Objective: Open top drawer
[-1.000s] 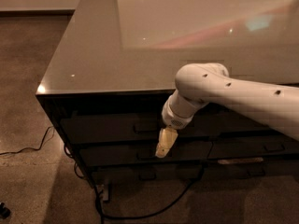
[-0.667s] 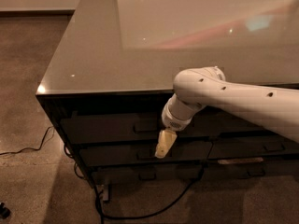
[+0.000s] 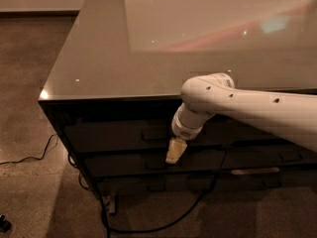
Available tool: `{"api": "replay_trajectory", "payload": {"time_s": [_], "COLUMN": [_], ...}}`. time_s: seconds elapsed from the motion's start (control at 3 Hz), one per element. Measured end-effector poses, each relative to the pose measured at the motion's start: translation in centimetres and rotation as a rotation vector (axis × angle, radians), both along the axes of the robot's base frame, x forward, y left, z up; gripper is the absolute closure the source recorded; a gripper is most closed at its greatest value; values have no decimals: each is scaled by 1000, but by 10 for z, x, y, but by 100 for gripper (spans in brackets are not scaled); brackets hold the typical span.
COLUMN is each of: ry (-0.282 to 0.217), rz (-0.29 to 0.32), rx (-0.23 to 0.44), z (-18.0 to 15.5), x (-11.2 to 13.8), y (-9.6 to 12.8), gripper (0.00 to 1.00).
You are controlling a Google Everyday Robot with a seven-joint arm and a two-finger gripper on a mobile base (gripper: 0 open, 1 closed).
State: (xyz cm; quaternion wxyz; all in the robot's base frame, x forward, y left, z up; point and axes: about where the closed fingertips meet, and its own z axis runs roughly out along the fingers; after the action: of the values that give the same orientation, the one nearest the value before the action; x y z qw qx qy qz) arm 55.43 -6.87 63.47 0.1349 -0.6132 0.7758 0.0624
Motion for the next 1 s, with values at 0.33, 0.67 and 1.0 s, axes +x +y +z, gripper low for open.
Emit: {"api": "replay_trajectory", "payload": {"time_s": [0.33,0.67,1.0], "ry": [10,10,16], "rz": [-7,-7,-1], "rx": [-14,-14,-27], "z": [5,8,19], "x": [-4,-4,-18], "y": [-5,-5,-6], "gripper": [42,65,88]}}
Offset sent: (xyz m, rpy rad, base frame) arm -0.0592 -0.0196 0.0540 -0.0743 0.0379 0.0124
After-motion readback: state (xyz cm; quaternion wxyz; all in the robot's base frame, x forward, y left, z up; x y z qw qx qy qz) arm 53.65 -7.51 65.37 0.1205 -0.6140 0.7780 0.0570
